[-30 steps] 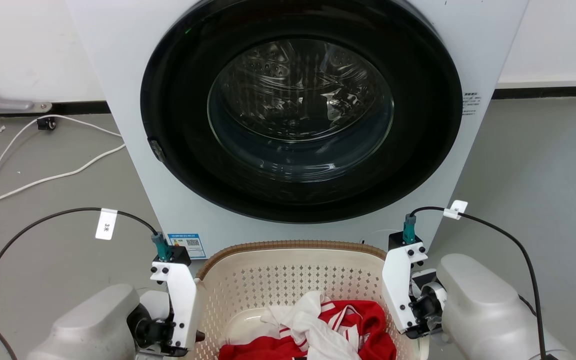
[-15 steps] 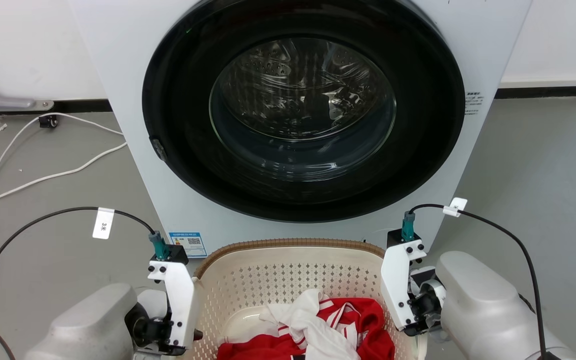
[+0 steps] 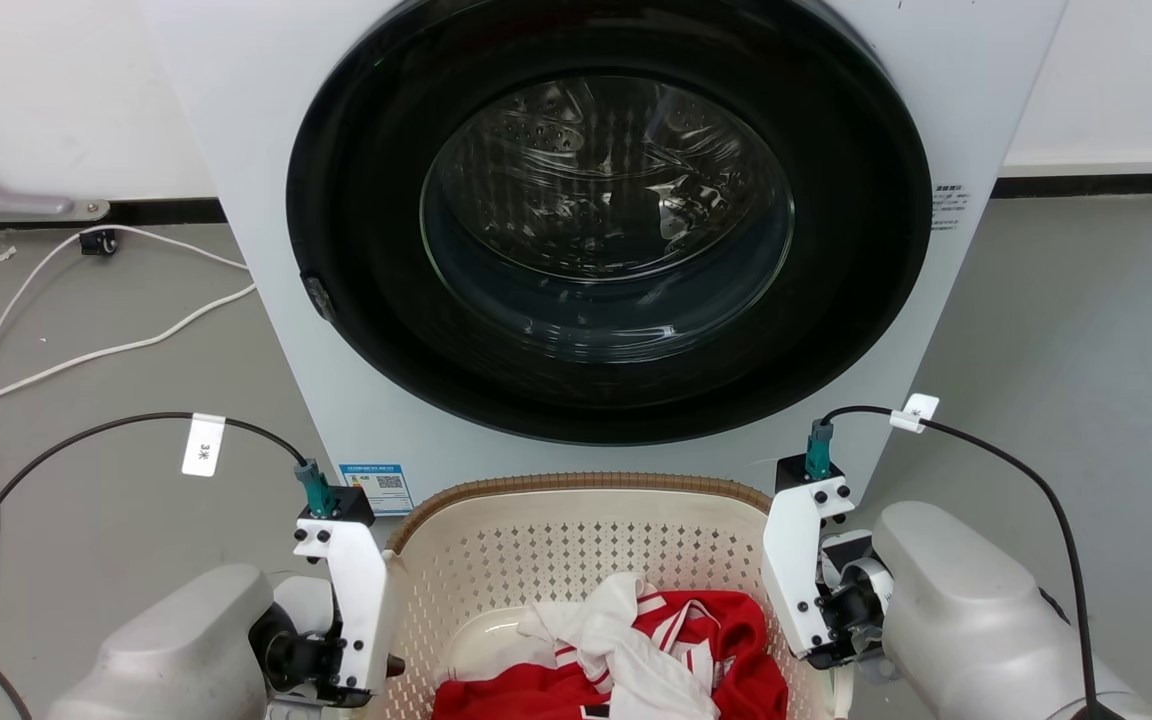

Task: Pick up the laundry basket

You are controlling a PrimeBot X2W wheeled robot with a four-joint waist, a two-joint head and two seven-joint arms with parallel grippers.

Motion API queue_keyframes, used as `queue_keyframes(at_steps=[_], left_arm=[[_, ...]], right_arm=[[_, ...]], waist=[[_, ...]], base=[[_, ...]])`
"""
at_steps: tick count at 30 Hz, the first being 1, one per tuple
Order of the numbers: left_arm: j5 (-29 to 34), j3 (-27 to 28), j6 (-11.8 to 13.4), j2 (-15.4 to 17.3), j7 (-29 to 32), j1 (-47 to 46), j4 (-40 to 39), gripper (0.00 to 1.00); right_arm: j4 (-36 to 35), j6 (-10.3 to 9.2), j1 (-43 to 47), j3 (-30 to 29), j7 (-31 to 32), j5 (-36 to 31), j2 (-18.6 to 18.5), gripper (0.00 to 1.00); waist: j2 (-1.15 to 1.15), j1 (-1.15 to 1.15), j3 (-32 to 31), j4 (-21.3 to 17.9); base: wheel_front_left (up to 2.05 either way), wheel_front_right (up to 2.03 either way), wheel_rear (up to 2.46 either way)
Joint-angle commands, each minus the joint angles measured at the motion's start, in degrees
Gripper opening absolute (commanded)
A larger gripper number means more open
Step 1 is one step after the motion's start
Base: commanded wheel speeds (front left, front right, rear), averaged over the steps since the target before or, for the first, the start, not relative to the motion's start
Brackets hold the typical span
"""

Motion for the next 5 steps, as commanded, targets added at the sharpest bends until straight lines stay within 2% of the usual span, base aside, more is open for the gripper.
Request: queue_keyframes(at_steps=[1,5], left_arm=[[0.39,-0.16,-0.25,0.48,-0.07,-0.59,0.24,0.00],[0.43,-0.18,-0.25,0.59,0.00,-0.58,0.32,0.00]], right_arm=[[0.15,0.00,-1.10,0.21,-0.36,0.25,-0.51,0.00],[0.36,0.00,-1.02,0.46,-0.54,0.56,-0.52,0.00]], waist=[[0.00,-0.01,0.00,0.05],[0.00,-0.01,-0.07,0.08]], base=[[0.00,0.00,0.00],[0.00,0.00,0.00]])
